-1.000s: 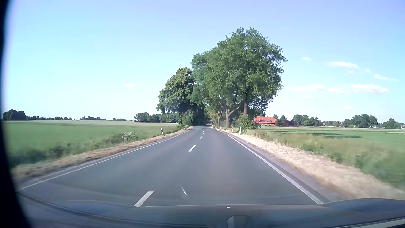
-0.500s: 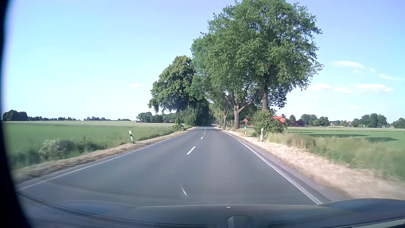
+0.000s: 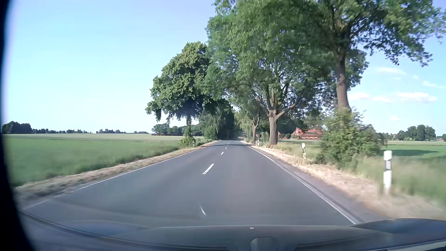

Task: Follow the waypoints while adhering to traffic rules and regulations

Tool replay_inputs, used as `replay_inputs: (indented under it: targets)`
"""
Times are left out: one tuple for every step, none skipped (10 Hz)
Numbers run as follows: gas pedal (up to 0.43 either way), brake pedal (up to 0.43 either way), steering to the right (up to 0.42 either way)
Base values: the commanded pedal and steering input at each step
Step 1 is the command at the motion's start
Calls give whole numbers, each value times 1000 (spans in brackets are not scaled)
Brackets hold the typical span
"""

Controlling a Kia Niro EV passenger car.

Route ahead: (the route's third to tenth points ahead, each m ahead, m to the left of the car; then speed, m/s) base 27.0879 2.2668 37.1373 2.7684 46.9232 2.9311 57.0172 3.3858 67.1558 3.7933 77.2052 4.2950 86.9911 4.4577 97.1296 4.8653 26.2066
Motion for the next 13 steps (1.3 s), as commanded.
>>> replay_inputs:
  targets:
    - [531, 6, -4]
    - [531, 6, -4]
    - [531, 6, -3]
    - [531, 6, -3]
    - [531, 6, -3]
    - [531, 6, -3]
    - [531, 6, -3]
    - [531, 6, -3]
    - [531, 6, -3]
    - [531, 6, -3]
    - [531, 6, -3]
    - [531, 6, -3]
    - [531, 6, -2]
